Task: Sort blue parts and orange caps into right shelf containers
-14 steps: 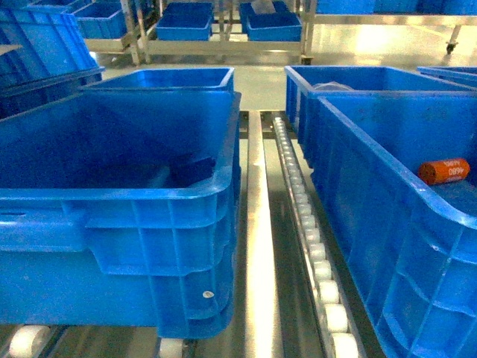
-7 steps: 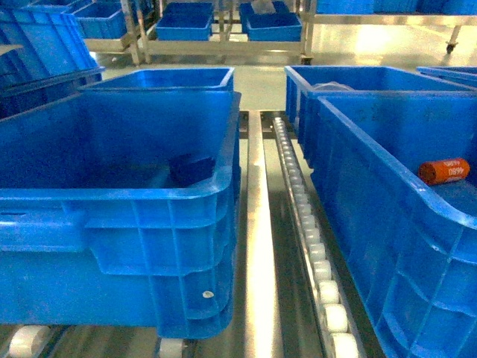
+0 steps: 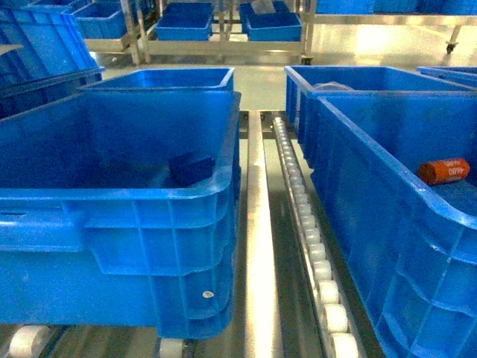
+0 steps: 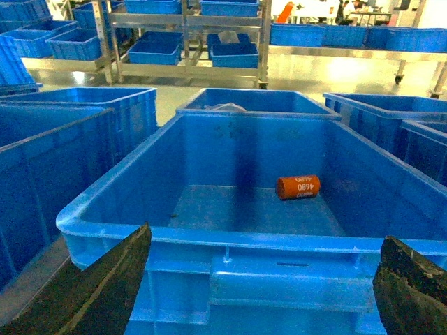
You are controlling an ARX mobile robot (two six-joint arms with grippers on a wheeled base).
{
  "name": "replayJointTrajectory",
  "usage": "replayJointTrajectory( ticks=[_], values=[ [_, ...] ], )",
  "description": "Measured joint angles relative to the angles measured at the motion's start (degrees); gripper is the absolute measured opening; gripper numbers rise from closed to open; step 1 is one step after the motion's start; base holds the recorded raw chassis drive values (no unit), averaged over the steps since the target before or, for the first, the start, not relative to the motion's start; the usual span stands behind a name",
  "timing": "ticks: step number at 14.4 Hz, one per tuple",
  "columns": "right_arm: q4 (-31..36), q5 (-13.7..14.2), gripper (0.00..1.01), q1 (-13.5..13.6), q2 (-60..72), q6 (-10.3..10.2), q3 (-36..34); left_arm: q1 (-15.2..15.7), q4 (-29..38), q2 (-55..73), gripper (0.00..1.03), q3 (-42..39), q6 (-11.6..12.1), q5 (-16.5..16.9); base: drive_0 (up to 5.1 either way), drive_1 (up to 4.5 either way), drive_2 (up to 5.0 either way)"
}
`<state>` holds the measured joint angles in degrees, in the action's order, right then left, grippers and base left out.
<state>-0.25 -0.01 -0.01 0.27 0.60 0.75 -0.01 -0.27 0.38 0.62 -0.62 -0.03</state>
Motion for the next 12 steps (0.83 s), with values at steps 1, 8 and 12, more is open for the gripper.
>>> replayJointTrajectory(
  ticks=[1,8,12],
  values=[
    [0.0,0.0,0.98,0.0,0.0,0.0,0.0,0.0,0.0,0.0,0.98,0.0,0.0,0.0,0.0,0.00,0.0],
    [0.0,0.0,0.98,0.0,0.0,0.0,0.0,0.0,0.0,0.0,0.98,0.0,0.0,0.0,0.0,0.00,0.0],
    [0.0,0.0,0.98,0.0,0.0,0.0,0.0,0.0,0.0,0.0,0.98,0.0,0.0,0.0,0.0,0.00,0.0]
  ],
)
